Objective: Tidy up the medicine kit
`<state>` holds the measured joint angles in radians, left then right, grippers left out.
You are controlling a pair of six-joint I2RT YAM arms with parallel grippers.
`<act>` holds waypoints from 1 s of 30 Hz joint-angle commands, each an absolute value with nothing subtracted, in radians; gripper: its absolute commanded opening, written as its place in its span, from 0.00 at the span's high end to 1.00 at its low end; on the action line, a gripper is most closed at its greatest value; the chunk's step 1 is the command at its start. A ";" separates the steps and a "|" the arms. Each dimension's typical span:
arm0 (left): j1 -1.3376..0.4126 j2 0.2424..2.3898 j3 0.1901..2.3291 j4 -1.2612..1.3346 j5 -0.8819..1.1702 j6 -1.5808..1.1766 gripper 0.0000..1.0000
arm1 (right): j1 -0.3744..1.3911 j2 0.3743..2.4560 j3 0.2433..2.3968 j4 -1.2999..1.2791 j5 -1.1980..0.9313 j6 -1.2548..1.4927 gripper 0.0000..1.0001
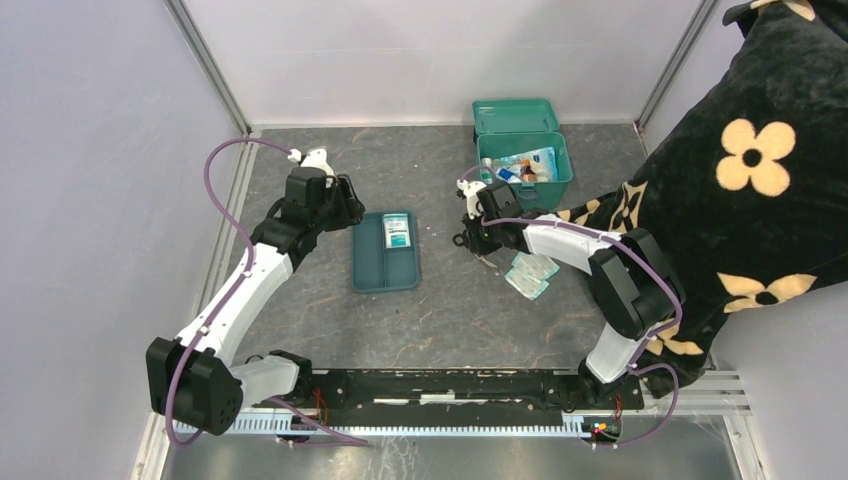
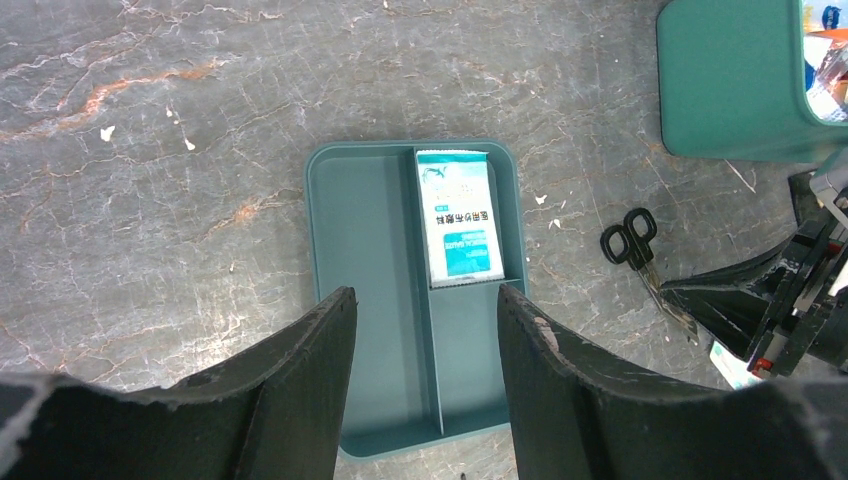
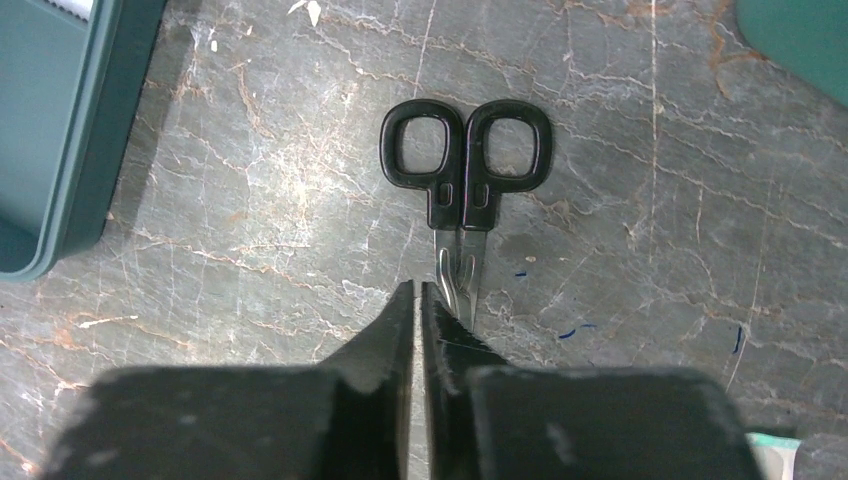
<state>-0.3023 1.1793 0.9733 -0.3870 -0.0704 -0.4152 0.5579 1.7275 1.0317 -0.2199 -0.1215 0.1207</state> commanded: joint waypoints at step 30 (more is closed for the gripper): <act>-0.295 1.150 0.960 -0.362 -0.075 -0.403 0.39 | 0.591 1.856 1.011 -0.280 -0.020 0.024 0.78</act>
<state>-0.3023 1.1355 0.9596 -0.3882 -0.0998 -0.4152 0.5888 1.8153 1.0706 -0.2478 -0.0227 0.0139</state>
